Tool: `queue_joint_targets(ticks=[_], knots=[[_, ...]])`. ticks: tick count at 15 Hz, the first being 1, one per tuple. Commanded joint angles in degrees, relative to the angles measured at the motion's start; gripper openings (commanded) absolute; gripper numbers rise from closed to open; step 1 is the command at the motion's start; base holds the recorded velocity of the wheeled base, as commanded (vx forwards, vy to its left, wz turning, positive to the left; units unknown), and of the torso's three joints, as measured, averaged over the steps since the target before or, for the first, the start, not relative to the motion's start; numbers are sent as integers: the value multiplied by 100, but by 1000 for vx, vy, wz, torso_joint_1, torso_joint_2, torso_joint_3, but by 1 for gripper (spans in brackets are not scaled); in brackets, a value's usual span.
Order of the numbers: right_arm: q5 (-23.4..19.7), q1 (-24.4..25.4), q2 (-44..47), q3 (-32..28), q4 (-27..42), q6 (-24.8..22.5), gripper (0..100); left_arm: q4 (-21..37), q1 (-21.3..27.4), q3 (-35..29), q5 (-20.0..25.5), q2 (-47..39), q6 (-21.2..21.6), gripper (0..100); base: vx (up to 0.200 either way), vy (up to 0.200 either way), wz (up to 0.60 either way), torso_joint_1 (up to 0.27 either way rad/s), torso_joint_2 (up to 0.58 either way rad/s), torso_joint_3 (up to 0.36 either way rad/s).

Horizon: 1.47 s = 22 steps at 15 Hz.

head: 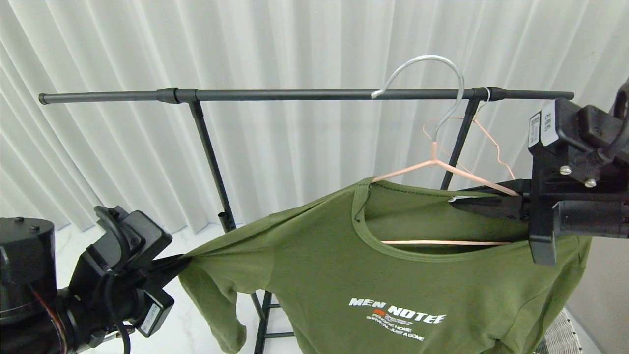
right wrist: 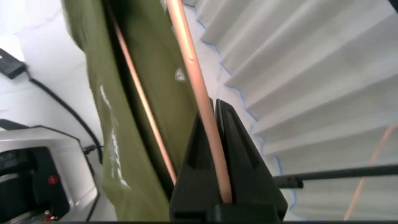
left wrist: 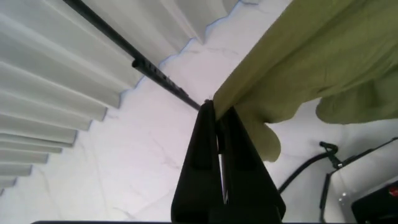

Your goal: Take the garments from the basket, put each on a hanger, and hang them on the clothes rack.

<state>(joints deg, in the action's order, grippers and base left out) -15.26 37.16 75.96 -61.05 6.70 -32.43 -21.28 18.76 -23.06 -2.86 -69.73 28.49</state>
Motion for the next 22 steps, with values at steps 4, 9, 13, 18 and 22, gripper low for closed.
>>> queue_joint_targets(ticks=[4,9,13,18,22], knots=[[313,-15,-29,-3,-3,167,0,2,5,4,32,170,-19,100,0,0,0,0,0,0],[1087,-33,-29,-12,6,817,0,2,-30,-31,14,469,-28,100,0,0,0,0,0,0],[1289,-130,-2,32,15,1177,0,2,-110,-49,-12,838,-1,100,0,0,0,0,0,0],[1772,-139,-2,67,33,1344,0,2,-110,-93,-12,961,8,100,0,0,0,0,0,0],[2555,-262,-108,208,288,2074,0,2,-110,-111,-4,961,-36,100,0,0,0,0,0,0]])
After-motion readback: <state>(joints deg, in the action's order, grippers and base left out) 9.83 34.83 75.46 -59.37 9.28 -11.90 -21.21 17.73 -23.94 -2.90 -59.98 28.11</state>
